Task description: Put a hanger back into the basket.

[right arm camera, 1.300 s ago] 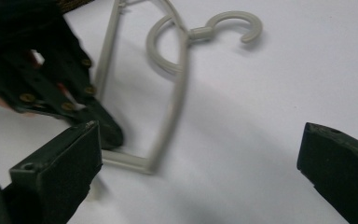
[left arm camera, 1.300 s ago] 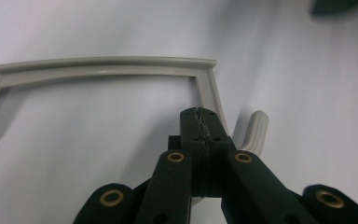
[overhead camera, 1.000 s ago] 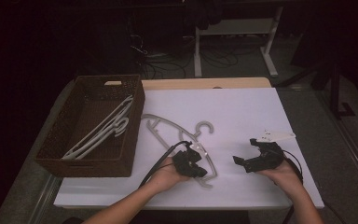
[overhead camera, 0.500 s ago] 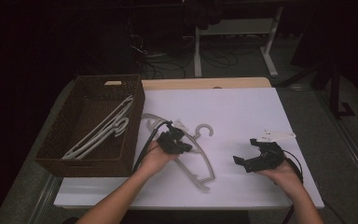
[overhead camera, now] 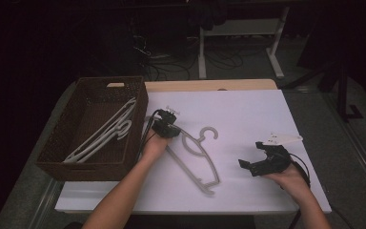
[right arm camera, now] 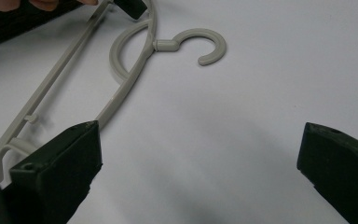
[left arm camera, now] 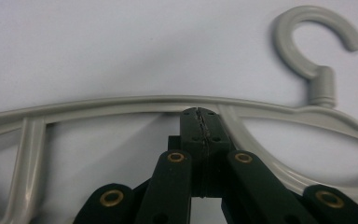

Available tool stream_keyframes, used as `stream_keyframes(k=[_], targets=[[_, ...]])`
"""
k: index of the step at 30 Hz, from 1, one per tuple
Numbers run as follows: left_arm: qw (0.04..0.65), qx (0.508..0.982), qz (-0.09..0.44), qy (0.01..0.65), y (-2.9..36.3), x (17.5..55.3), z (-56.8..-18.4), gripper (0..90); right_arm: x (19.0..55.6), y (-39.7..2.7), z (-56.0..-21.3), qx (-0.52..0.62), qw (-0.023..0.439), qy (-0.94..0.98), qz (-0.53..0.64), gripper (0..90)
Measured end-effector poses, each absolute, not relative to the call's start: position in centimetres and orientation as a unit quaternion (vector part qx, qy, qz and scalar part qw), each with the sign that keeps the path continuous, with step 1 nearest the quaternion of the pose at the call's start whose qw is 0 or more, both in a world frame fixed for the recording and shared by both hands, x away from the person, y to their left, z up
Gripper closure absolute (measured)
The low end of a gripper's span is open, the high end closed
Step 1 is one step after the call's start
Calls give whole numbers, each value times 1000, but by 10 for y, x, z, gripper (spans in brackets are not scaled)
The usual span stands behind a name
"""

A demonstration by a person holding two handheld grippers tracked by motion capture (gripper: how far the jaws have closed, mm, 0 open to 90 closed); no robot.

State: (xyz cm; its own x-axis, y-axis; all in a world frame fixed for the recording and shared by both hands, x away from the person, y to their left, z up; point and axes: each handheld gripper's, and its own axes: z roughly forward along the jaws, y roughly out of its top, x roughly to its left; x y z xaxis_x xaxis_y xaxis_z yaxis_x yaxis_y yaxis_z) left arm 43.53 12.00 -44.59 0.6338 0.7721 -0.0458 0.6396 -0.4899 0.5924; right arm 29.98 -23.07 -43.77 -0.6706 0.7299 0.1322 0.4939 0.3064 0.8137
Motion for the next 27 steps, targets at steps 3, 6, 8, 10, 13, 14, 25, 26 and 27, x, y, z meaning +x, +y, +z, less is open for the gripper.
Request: stream_keyframes(k=[3,6,8,10,13,14,25,26,27], targets=[[295,853,116,414,119,438,-447,900,300,-231,-438,383,132,798,447,0],[299,854,122,409,117,440,-448,900,300,-231,-438,383,132,798,447,0],[299,855,124,405,115,443,-448,900,300,-231,-438,382,132,798,446,0],[300,857,126,400,110,446,-449,900,300,-230,-438,382,132,799,445,0],[302,861,129,390,101,453,-449,900,300,-230,-438,382,131,799,445,0],[302,861,129,387,96,456,-449,900,300,-230,-438,382,131,799,446,0],[310,873,123,356,49,483,-451,900,300,-231,-438,382,128,798,447,0],[312,873,121,356,47,484,-451,900,300,-231,-438,382,128,798,448,0],[313,872,120,356,46,484,-451,900,300,-232,-438,382,128,798,448,0]])
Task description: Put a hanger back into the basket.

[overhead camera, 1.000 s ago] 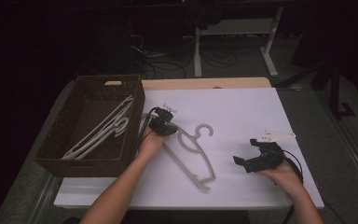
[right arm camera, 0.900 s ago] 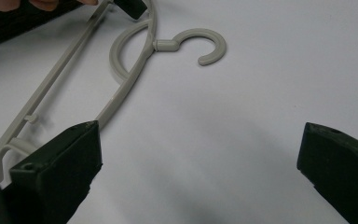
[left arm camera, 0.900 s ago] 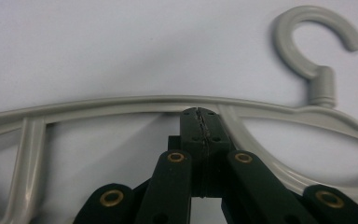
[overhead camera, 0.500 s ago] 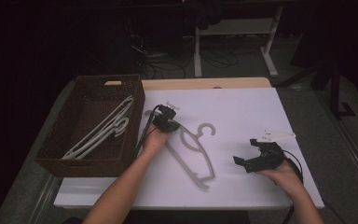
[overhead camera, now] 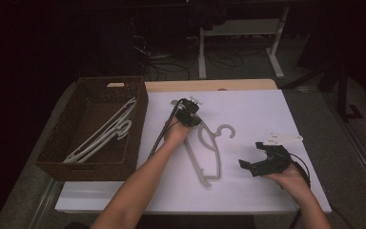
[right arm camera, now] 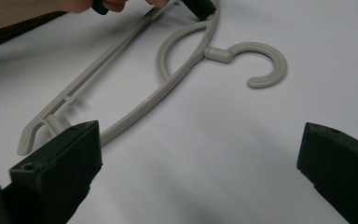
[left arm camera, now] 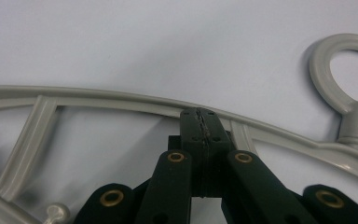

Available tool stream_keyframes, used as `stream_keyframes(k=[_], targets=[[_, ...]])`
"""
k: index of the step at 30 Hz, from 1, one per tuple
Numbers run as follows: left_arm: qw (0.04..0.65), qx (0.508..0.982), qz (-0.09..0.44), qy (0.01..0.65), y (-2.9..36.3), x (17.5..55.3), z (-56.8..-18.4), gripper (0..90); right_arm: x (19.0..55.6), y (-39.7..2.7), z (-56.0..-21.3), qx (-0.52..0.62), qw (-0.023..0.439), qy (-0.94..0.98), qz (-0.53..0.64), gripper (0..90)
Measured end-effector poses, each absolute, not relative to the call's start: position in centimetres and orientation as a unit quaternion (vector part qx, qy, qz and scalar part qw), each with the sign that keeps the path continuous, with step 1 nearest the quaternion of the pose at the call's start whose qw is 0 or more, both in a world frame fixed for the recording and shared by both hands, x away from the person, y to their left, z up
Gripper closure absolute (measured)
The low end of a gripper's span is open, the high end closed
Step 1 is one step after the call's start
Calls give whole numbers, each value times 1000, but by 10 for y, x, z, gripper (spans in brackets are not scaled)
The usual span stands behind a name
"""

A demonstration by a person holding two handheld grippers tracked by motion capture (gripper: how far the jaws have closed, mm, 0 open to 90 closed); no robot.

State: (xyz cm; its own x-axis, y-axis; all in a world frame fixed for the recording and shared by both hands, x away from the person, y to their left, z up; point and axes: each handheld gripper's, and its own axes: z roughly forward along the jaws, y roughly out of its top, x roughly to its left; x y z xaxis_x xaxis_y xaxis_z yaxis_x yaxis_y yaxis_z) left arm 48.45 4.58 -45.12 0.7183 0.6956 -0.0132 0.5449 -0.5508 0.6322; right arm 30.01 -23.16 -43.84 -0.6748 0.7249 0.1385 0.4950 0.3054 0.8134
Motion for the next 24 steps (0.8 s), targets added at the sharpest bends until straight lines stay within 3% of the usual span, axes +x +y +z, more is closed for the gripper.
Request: stream_keyframes(k=[6,13,24], targets=[[339,869,105,345,47,469,-438,899,300,-232,-438,383,129,797,449,0],[365,885,66,282,28,426,-418,900,301,-233,-438,386,131,796,448,0],[346,912,18,221,-21,371,-440,900,300,-235,-437,387,135,794,449,0]])
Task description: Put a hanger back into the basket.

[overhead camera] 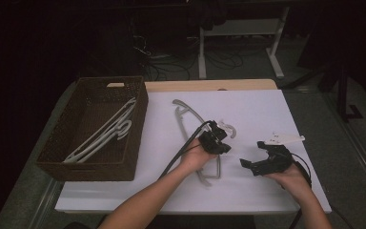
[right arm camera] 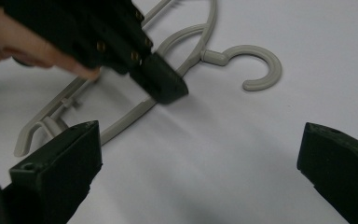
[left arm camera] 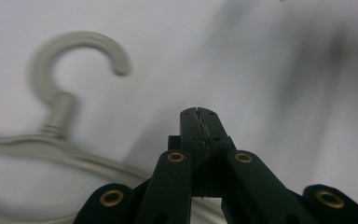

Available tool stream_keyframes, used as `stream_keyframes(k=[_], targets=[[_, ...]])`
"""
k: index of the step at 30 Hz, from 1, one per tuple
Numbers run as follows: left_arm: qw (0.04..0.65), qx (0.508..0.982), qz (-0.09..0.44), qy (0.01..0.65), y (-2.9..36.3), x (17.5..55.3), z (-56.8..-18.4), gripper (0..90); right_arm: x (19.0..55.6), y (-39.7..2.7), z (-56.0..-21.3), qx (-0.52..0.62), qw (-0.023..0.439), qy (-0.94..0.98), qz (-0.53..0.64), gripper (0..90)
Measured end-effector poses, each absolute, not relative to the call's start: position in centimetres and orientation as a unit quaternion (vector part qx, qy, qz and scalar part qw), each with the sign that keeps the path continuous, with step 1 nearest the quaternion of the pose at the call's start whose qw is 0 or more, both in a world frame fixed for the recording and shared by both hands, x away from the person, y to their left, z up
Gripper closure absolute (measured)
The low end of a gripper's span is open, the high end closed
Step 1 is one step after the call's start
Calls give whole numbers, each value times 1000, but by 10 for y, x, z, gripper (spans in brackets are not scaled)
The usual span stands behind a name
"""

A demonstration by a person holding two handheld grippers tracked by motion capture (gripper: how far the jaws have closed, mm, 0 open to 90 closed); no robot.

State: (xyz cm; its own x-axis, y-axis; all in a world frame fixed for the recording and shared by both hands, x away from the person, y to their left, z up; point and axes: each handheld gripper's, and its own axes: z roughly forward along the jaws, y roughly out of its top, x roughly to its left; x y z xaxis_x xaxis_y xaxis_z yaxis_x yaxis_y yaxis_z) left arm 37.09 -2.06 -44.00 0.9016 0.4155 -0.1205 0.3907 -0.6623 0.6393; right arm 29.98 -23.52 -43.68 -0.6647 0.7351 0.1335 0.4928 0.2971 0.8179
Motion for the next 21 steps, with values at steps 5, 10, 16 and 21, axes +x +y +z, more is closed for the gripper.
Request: stream_keyframes(k=[5,10,16,21], targets=[[334,916,17,222,-23,363,-450,900,300,-236,-437,388,134,793,451,0],[330,917,17,225,-15,358,-452,900,301,-236,-437,387,134,794,449,0],[320,921,20,222,2,351,-450,900,300,-236,-437,387,135,794,450,0],[313,922,23,226,28,343,-446,900,301,-236,-437,387,134,794,448,0]])
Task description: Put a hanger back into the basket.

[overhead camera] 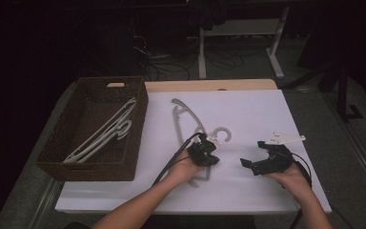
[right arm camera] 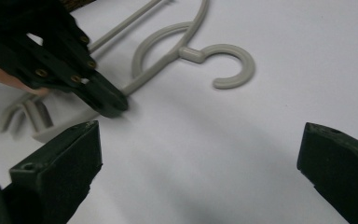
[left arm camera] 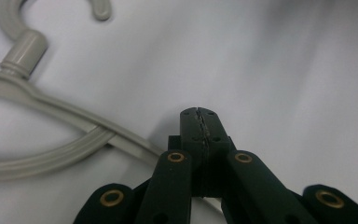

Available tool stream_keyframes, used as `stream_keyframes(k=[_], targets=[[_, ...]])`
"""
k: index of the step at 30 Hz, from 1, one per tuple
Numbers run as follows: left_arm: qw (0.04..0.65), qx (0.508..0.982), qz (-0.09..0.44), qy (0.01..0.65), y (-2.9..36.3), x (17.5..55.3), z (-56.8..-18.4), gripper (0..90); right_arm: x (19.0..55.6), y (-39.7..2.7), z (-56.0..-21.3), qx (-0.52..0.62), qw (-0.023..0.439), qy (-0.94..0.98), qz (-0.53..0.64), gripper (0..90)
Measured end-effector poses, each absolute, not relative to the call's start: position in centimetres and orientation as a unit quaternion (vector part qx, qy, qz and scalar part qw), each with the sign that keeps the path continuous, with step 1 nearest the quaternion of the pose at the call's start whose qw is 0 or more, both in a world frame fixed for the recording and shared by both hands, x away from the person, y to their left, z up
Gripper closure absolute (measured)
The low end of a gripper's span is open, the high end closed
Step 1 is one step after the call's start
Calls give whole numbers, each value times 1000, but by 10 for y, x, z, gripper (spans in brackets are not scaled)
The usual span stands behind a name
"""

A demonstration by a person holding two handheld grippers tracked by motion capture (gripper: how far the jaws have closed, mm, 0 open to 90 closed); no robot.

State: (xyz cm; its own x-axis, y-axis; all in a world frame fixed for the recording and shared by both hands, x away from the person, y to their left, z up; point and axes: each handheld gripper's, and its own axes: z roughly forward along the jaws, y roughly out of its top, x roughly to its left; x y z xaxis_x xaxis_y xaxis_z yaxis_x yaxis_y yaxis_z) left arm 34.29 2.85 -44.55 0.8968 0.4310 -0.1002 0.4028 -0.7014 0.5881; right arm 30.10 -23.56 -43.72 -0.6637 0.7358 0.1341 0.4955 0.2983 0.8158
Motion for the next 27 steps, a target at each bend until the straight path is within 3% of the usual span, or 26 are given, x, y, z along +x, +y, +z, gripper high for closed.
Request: stream_keyframes(k=[10,14,21,27], targets=[[297,921,31,250,90,322,-446,900,300,-235,-437,389,136,794,447,0],[309,913,30,263,97,322,-443,897,301,-234,-437,389,136,795,445,0],[336,886,91,308,104,349,-420,690,301,-234,-438,389,135,795,445,0],[340,846,145,383,119,398,-410,599,301,-234,-437,388,135,795,447,0]])
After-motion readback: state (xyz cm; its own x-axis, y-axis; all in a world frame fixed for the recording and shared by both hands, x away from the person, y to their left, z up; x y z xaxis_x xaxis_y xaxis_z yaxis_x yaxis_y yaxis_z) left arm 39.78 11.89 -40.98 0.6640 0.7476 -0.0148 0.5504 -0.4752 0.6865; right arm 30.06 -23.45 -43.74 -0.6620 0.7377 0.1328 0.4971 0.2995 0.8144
